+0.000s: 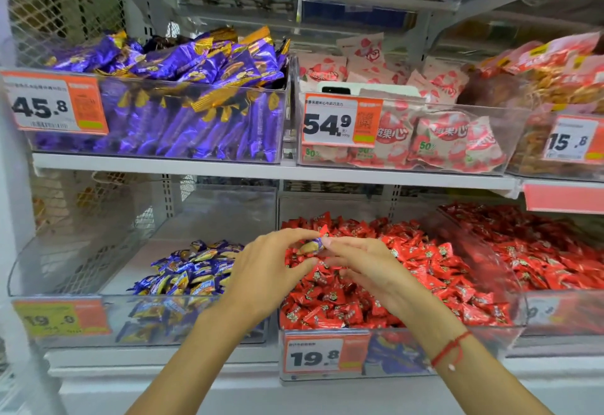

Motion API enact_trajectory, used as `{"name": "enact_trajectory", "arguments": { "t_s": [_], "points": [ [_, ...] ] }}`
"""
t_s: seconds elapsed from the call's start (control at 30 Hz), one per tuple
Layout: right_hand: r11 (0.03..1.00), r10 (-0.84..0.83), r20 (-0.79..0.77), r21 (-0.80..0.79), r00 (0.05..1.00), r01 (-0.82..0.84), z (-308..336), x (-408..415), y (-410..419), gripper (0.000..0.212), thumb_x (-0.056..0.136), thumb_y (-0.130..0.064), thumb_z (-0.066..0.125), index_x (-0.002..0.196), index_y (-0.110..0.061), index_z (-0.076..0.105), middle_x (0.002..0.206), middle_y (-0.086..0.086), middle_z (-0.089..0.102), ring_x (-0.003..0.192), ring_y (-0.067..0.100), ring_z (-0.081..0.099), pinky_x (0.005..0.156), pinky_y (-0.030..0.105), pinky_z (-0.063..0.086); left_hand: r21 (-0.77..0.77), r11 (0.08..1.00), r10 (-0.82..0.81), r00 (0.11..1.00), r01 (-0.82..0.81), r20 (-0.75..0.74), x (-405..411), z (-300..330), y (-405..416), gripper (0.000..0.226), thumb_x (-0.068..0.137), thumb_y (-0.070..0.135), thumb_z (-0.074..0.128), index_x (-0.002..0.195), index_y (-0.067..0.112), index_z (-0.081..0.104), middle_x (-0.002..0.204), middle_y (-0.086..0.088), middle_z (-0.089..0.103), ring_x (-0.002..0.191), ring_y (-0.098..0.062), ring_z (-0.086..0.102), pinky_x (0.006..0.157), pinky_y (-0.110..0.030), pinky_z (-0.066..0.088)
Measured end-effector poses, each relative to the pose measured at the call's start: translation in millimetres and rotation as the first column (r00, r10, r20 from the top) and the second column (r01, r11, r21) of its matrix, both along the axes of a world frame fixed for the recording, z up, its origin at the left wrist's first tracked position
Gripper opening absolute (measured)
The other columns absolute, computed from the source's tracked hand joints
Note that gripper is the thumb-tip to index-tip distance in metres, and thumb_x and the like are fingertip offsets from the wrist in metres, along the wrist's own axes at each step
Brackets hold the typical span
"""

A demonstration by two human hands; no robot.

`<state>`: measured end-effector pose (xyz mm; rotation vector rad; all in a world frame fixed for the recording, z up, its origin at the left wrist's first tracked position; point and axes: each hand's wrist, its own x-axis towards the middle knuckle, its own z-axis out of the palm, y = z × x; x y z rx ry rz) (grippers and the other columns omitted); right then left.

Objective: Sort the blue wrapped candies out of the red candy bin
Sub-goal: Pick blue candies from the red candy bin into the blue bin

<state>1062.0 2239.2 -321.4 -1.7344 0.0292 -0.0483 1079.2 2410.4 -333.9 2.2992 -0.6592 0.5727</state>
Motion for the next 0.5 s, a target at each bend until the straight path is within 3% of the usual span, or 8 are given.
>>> {"name": "enact_trajectory", "arguments": {
  "t_s": [0.03,0.1,0.17,0.23,0.33,0.43,0.5],
  "points": [
    [0.996,0.019,-0.028,0.084,0.999,-0.017,1.1,-0.6,2.2,0.021,0.088,-0.030,0.067,0.101,-0.016,0.074,0.095,-0.002,0.075,0.082,0.005,0.069,0.073,0.020,0.048,-0.001,1.000,0.019,0.999,-0.019,0.034,-0.7,0.1,-1.4,0.034,0.086,0.043,0.068,0.119,0.046,0.062,0.110,0.026,0.067,0.099,0.010,0.056,0.074,-0.006,0.040],
    [0.985,0.050,-0.045,0.169,0.998,-0.042,2.1,-1.6,5.4,0.025,0.089,-0.033,0.065,0.104,-0.015,0.073,0.097,0.001,0.075,0.084,0.009,0.069,0.076,0.023,0.050,-0.039,0.998,0.047,0.998,-0.045,0.047,-0.1,1.3,-0.4,0.026,0.087,0.046,0.065,0.112,0.047,0.066,0.096,0.025,0.070,0.086,0.013,0.056,0.065,-0.003,0.037],
    [0.991,0.053,-0.041,0.128,0.998,-0.047,3.6,-2.1,5.7,0.029,0.091,-0.040,0.060,0.107,-0.017,0.070,0.098,-0.001,0.075,0.089,0.012,0.071,0.077,0.024,0.054,-0.106,0.992,0.073,0.997,-0.073,-0.003,5.1,1.2,6.7,0.017,0.088,0.045,0.063,0.104,0.043,0.069,0.086,0.023,0.071,0.084,0.009,0.063,0.071,-0.018,0.050],
    [0.999,0.001,0.002,-0.048,1.000,-0.001,2.7,0.3,2.8,0.026,0.092,-0.042,0.058,0.105,-0.021,0.067,0.098,-0.004,0.073,0.089,0.012,0.070,0.075,0.022,0.054,-0.161,0.979,0.114,0.989,-0.128,-0.098,12.7,-0.1,21.1,0.007,0.089,0.043,0.063,0.090,0.038,0.067,0.083,0.020,0.070,0.085,0.003,0.065,0.078,-0.031,0.054],
    [0.894,-0.049,0.145,-0.434,0.988,0.108,-5.5,5.9,-7.5,0.010,0.090,-0.033,0.064,0.093,-0.025,0.069,0.097,-0.011,0.069,0.092,0.008,0.064,0.086,0.027,0.051,-0.172,0.956,0.209,0.962,-0.239,-0.173,20.9,-6.3,43.6,0.010,0.089,0.041,0.063,0.083,0.032,0.063,0.085,0.019,0.069,0.086,0.000,0.065,0.074,-0.029,0.051],
    [0.806,-0.035,0.157,-0.579,0.987,0.120,-11.5,7.3,-16.8,0.005,0.091,-0.026,0.065,0.089,-0.025,0.069,0.096,-0.014,0.068,0.093,0.005,0.062,0.093,0.031,0.050,-0.194,0.915,0.323,0.929,-0.355,-0.178,25.8,-14.1,60.2,0.012,0.092,0.038,0.061,0.093,0.027,0.066,0.088,0.013,0.068,0.087,-0.007,0.066,0.062,-0.024,0.042],
    [0.707,-0.069,0.218,-0.678,0.974,0.202,-15.9,4.2,-22.6,0.007,0.091,-0.027,0.063,0.091,-0.028,0.070,0.106,-0.011,0.069,0.099,0.010,0.062,0.096,0.031,0.047,-0.107,0.900,0.403,0.901,-0.422,-0.160,29.4,-19.9,67.3,0.021,0.094,0.037,0.057,0.107,0.023,0.067,0.094,0.007,0.070,0.097,-0.018,0.065,0.066,-0.029,0.040]
  ]
}}
